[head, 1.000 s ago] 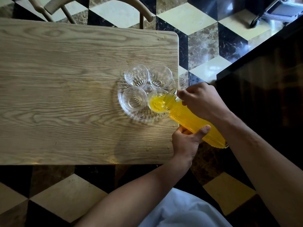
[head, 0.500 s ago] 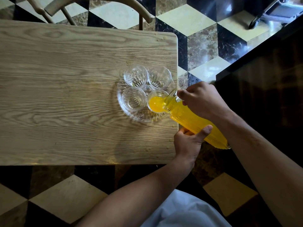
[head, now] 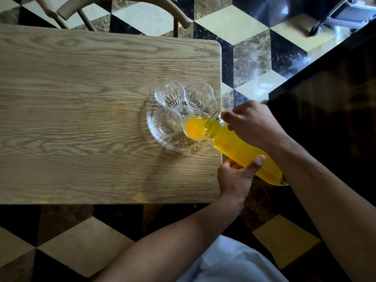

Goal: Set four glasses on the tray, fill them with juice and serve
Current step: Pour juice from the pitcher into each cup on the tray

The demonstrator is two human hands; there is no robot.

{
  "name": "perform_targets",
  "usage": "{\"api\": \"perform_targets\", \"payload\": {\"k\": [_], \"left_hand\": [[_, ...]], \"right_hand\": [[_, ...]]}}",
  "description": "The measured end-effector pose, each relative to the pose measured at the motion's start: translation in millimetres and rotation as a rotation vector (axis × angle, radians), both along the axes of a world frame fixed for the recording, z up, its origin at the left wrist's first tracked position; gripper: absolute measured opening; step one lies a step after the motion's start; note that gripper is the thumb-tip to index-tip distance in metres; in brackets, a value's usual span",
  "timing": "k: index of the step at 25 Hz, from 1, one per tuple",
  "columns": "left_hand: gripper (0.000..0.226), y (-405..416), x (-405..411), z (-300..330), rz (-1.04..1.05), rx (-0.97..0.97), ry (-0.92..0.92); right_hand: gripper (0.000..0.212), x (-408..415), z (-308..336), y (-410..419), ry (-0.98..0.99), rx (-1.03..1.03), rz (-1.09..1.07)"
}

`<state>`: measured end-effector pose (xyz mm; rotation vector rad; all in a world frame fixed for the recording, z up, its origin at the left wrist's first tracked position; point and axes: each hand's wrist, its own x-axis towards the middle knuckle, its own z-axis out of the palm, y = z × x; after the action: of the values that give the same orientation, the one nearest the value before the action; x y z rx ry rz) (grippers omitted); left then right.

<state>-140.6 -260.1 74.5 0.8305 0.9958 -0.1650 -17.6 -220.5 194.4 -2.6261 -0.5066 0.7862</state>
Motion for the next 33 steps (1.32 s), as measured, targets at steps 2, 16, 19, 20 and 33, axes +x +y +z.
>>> {"api": "perform_targets", "payload": {"k": [2,16,19,20,33], "left_hand": [[0.048,0,0,1,0.002,0.000,0.002],[0.067,13,9,-8,-0.011,0.210,0.000],[0.069,17,18,-8,-0.023,0.244,0.002],[0.069,18,21,-8,-0.022,0.256,0.008],[0.069,7,82,-15,0.135,0.296,0.060]], "right_hand": [[0.052,0,1,0,-0.001,0.006,-0.010],[0.041,7,12,-5,0.081,0.150,-0.168],[0.043,14,11,-6,0.070,0.191,-0.168],[0.043,17,11,-7,0.072,0.208,-0.170],[0.040,79,0,-6,0.121,0.218,-0.021]]}}
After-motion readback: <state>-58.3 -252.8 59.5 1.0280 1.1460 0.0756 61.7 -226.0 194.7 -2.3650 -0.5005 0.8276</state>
